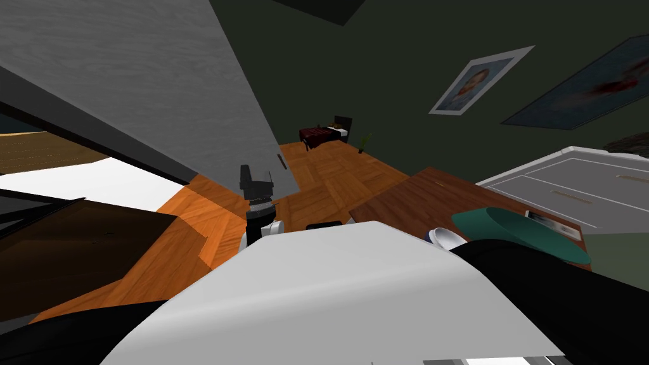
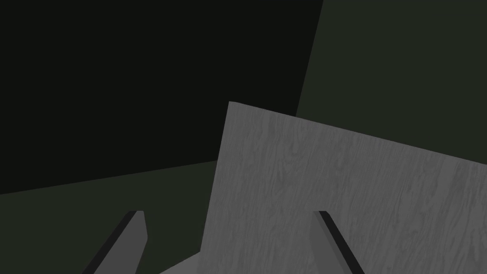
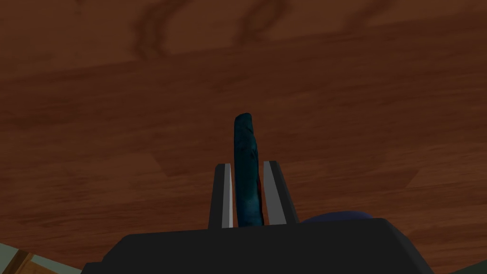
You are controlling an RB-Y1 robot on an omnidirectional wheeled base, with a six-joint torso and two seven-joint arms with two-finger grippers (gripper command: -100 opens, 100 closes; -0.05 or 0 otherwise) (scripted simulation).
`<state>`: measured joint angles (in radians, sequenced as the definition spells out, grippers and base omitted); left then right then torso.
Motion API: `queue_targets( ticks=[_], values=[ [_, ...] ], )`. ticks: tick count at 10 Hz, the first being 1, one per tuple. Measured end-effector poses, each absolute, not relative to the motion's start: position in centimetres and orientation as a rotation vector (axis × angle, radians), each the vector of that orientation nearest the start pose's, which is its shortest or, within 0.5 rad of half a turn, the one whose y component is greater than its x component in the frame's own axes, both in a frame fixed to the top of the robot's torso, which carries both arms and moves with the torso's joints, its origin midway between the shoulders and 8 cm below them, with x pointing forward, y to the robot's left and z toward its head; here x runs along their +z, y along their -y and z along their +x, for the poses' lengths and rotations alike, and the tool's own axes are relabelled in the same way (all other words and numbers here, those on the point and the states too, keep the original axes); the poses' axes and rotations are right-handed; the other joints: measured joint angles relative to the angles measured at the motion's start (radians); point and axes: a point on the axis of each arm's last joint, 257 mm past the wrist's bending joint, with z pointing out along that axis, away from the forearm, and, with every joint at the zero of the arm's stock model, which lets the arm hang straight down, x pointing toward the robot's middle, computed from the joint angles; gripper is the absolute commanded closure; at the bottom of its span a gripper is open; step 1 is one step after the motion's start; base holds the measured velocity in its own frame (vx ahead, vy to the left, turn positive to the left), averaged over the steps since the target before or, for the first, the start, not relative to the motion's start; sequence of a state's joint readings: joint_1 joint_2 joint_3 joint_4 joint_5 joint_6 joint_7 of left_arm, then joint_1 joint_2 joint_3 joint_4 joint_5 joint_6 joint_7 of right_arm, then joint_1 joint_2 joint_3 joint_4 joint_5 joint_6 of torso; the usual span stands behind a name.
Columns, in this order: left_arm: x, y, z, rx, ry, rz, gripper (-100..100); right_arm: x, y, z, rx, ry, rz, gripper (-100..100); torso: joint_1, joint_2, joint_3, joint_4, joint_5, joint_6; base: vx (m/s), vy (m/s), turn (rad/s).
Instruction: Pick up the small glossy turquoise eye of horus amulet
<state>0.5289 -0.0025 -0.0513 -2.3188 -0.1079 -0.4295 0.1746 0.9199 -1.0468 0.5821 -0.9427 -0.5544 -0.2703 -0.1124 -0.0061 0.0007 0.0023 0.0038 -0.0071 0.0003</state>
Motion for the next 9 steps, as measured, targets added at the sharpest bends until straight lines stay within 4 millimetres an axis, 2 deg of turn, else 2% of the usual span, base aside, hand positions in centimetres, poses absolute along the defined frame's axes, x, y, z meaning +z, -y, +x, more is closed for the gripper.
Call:
queue_targets(
  ticks=[1, 2, 5, 6, 8, 9],
  values=[
    [1.8, -25.5, 35.0, -1.419, -0.667, -0.72, 0, -47.5, 62.2, -20.4, -0.267, -2.256, 1.795, 100, 0.001, 0.0, 0.0, 0.0, -0.001, 0.001, -0.013, 0.06, -0.056],
    [1.8, -25.5, 35.0, -1.419, -0.667, -0.72, 0, -47.3, 63.5, -19.9, -0.272, -2.253, 1.783, 100, 0.0, 0.0, 0.0, 0.0, 0.0, 0.0, -0.01, 0.043, -0.021],
    [1.8, -25.5, 35.0, -1.419, -0.667, -0.72, 0, -46.7, 64.7, -19.0, -0.281, -2.264, 1.767, 100, 0.001, 0.0, 0.0, 0.0, 0.0, 0.001, -0.011, 0.041, -0.027],
    [1.8, -25.5, 35.0, -1.419, -0.667, -0.72, 0, -46.7, 64.8, -19.2, -0.284, -2.273, 1.768, 100, -0.001, 0.0, 0.0, 0.0, -0.001, 0.001, -0.012, 0.033, -0.063],
    [1.8, -25.5, 35.0, -1.419, -0.667, -0.72, 0, -45.6, 67.7, -17.4, -0.297, -2.249, 1.739, 100, 0.001, 0.0, 0.0, 0.0, 0.001, 0.0, -0.018, 0.066, -0.044],
    [1.8, -25.5, 35.0, -1.419, -0.667, -0.72, 0, -45.0, 68.4, -17.2, -0.306, -2.257, 1.73, 100, 0.002, 0.0, 0.0, 0.0, 0.0, 0.001, -0.005, 0.021, -0.004]
  ],
)
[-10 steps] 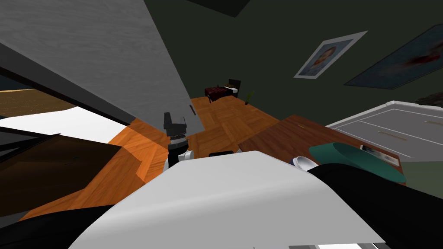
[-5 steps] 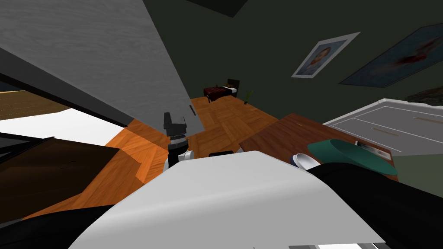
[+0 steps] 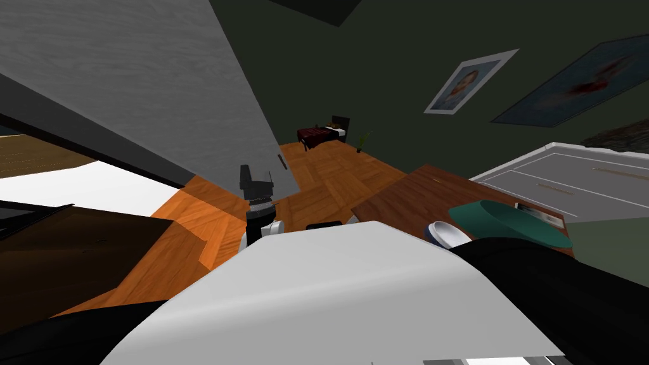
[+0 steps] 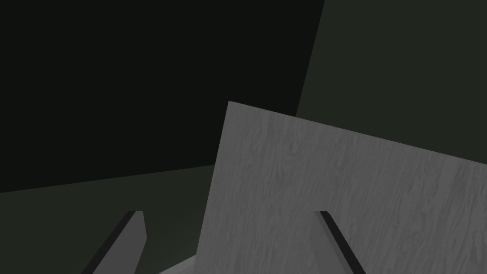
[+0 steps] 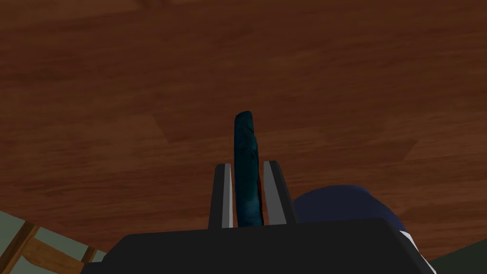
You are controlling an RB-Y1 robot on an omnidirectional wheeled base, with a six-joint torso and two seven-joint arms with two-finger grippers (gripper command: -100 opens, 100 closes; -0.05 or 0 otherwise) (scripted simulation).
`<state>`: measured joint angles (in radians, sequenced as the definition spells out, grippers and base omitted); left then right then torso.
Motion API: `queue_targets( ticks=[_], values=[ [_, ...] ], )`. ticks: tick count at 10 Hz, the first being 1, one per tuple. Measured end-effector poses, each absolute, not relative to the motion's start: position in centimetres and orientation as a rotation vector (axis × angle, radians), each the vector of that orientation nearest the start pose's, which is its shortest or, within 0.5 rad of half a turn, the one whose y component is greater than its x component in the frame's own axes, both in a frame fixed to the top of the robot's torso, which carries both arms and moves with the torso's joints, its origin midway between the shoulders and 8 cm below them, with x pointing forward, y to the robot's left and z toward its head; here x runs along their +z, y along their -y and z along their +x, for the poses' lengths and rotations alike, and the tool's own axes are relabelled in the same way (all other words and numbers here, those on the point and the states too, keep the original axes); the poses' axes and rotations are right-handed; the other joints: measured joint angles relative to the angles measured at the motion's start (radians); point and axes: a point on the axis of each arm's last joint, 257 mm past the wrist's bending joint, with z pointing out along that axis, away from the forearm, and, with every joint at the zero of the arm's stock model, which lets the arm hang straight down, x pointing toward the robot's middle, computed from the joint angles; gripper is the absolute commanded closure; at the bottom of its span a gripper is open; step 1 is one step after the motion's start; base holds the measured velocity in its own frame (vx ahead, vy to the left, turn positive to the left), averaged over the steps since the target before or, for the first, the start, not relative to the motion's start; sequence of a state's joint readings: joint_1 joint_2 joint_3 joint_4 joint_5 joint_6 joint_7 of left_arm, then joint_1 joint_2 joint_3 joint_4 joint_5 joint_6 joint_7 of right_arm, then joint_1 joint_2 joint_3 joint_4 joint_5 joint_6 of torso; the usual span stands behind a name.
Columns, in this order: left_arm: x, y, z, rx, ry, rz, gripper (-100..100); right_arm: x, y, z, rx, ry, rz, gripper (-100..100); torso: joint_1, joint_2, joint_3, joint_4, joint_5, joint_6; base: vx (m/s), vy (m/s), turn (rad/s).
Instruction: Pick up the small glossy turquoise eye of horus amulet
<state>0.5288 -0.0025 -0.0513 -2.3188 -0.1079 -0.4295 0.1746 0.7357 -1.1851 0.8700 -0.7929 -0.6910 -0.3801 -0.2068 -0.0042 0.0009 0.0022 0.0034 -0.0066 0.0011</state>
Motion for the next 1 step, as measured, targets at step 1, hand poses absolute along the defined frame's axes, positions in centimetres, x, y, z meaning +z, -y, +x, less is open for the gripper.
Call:
queue_targets(
  ticks=[1],
  values=[
    [1.77, -25.51, 34.99, -1.419, -0.667, -0.72, 0, -44.97, 68.44, -17.29, -0.308, -2.258, 1.73, 0, -0.002, 0.0, 0.0, 0.0, -0.001, 0.0, 0.0, 0.0, 0.0]
  ],
)
